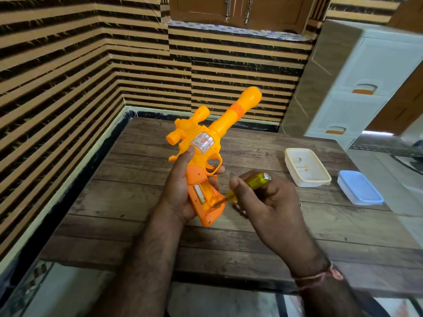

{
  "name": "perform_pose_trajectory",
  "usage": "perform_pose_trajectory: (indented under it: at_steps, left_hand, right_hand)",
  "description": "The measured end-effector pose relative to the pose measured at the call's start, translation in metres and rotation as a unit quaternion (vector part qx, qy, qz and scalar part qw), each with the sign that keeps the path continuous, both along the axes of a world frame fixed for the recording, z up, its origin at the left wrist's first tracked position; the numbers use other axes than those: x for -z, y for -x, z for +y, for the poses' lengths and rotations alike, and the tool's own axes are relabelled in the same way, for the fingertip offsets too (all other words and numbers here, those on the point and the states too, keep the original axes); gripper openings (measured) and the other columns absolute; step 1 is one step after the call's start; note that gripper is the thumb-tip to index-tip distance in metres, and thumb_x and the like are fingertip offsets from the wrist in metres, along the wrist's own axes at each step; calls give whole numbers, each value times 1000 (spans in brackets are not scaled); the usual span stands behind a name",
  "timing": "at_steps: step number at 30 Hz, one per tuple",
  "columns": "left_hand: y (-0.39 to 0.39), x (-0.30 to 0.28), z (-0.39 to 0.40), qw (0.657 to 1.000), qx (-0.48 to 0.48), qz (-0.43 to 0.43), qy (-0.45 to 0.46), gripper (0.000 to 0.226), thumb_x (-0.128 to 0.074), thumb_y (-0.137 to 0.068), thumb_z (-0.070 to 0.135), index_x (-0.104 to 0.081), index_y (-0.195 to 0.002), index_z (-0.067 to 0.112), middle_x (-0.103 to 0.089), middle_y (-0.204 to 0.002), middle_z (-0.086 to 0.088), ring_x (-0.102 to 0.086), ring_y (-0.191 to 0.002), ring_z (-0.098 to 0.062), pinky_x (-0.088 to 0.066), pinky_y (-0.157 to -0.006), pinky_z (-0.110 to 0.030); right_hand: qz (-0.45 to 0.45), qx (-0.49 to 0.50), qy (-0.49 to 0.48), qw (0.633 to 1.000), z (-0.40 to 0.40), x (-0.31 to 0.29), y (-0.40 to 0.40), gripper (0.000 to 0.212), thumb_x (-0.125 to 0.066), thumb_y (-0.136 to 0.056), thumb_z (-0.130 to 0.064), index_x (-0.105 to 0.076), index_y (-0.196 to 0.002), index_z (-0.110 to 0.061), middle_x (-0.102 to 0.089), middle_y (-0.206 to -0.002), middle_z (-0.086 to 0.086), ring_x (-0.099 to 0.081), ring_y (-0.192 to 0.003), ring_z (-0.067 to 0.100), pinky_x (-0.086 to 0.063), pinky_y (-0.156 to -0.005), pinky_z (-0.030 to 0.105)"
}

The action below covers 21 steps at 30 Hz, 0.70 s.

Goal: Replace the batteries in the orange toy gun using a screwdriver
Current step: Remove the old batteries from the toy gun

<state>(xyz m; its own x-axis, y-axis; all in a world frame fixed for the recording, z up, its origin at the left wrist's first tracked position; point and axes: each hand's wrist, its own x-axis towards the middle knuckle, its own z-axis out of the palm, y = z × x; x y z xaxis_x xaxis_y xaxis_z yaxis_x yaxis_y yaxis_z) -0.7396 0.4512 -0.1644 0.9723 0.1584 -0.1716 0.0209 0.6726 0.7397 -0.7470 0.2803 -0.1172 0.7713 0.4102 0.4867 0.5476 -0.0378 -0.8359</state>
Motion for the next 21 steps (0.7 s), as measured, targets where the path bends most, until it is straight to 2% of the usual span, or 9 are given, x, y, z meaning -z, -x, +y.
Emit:
perform_pose_trajectory:
  at_steps: [2, 4, 6, 9, 11, 13, 14, 18, 21]
  left_hand:
    - [-1, 0, -2, 1000, -5, 4, 3, 66, -57, -84, 60, -62, -121, 6, -69, -99, -20, -56, -87, -37, -45, -94, -49]
    - [-2, 2, -3, 1000, -2, 3, 23, 63, -60, -83, 59, -67, -118, 7, -67, -102, -22, -43, -108, -43, -28, -108, -63]
    - [-1, 2, -2, 999, 8, -6, 35, 57, -59, -84, 57, -71, -110, 8, -67, -99, -22, -42, -104, -40, -28, -107, -58]
    - [-2, 4, 1, 999, 14, -9, 39, 60, -59, -82, 57, -67, -115, 7, -67, -99, -22, -46, -97, -34, -27, -109, -59]
    - [-2, 5, 2, 999, 13, -11, 29, 67, -59, -83, 58, -61, -124, 5, -68, -100, -22, -47, -98, -36, -26, -110, -62]
    - [-2, 5, 2, 1000, 2, -6, 13, 69, -56, -85, 58, -58, -128, 4, -70, -97, -21, -52, -93, -35, -33, -103, -58]
    - [-2, 4, 2, 1000, 2, -8, 8, 67, -55, -86, 58, -59, -126, 5, -71, -96, -20, -53, -90, -33, -34, -100, -55]
    - [-2, 2, -1, 1000, 7, -16, 9, 58, -53, -89, 56, -64, -117, 7, -70, -95, -20, -52, -89, -33, -34, -97, -54]
    - [-3, 3, 0, 1000, -4, -8, 17, 61, -57, -85, 57, -63, -120, 7, -68, -98, -22, -51, -94, -36, -32, -102, -59]
  right_hand:
    - [18, -8, -26, 999, 0, 0, 0, 21, -63, -88, -37, -71, -76, -21, -63, -61, 9, -58, -56, 28, -47, -49, 35]
    - [31, -14, -21, 999, 1, 2, -2, 25, -65, -88, -35, -75, -89, -12, -72, -76, 3, -68, -69, 20, -55, -61, 34]
    - [31, -18, -1, 999, 2, 6, -3, 27, -66, -88, -35, -76, -98, -11, -75, -91, 1, -71, -82, 20, -58, -69, 42]
    - [19, -10, 25, 999, 2, 8, -3, 28, -67, -87, -40, -76, -99, -17, -75, -95, -3, -71, -83, 19, -57, -69, 46]
    - [9, -9, 25, 1000, 2, 6, -3, 25, -66, -87, -38, -76, -89, -15, -72, -79, 0, -67, -70, 17, -55, -62, 41]
    - [-11, -2, 17, 1000, 1, 3, -2, 32, -63, -88, -38, -70, -73, -11, -61, -61, 5, -56, -55, 20, -47, -52, 37]
    - [-16, -1, 10, 1000, 1, 1, -2, 33, -63, -89, -38, -68, -71, -11, -60, -59, 6, -55, -54, 21, -46, -51, 36]
    - [9, -1, 13, 1000, 1, 6, -3, 29, -66, -87, -40, -76, -95, -14, -75, -90, -3, -71, -79, 18, -57, -65, 43]
    - [15, 1, 32, 999, 3, 10, -4, 31, -68, -85, -40, -76, -102, -15, -75, -98, -4, -71, -88, 17, -58, -72, 44]
